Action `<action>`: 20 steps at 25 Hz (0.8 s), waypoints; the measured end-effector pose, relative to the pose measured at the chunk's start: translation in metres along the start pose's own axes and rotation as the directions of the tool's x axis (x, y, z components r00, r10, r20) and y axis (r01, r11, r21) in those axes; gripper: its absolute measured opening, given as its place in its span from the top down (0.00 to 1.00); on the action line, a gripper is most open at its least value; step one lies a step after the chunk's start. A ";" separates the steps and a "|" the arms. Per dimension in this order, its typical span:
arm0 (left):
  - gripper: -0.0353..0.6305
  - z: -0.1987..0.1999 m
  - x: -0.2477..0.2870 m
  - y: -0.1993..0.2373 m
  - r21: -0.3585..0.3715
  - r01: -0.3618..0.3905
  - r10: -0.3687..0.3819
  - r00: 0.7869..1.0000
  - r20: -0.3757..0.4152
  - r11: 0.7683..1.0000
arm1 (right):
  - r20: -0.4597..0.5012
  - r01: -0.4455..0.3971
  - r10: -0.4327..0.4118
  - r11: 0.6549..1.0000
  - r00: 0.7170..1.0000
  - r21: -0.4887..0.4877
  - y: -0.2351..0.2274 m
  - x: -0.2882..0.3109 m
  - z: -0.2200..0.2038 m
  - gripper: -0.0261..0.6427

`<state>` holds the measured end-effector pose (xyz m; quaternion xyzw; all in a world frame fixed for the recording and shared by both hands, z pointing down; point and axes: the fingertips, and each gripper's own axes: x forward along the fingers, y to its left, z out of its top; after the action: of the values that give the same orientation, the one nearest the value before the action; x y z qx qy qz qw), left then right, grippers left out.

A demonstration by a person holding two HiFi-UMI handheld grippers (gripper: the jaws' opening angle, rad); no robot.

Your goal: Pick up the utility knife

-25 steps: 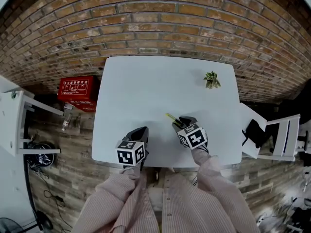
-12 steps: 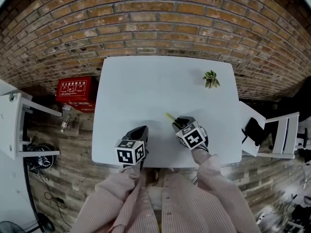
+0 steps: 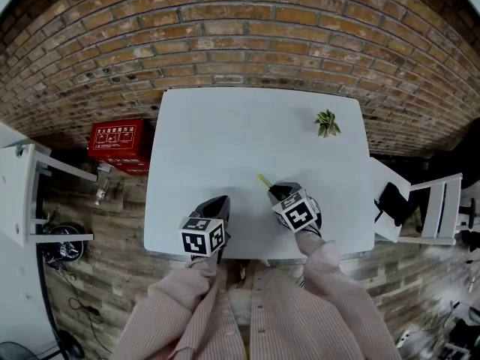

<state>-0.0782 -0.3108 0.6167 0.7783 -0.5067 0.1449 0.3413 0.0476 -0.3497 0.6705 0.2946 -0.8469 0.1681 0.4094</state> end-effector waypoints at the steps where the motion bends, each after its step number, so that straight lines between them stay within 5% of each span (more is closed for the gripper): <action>1: 0.96 0.000 -0.001 0.000 0.001 0.002 -0.002 1.000 0.000 1.000 | 0.002 0.004 -0.004 1.000 1.000 0.005 0.000 0.000 0.000 0.86; 20: 0.96 0.049 -0.021 -0.020 0.101 0.054 -0.067 0.989 0.134 0.993 | 0.263 -0.014 -0.039 0.981 0.964 0.196 -0.001 -0.048 0.031 0.86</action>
<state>-0.0755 -0.3244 0.5620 0.8172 -0.4974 0.1049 0.2716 0.0533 -0.3496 0.6140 0.3587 -0.8716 0.2070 0.2625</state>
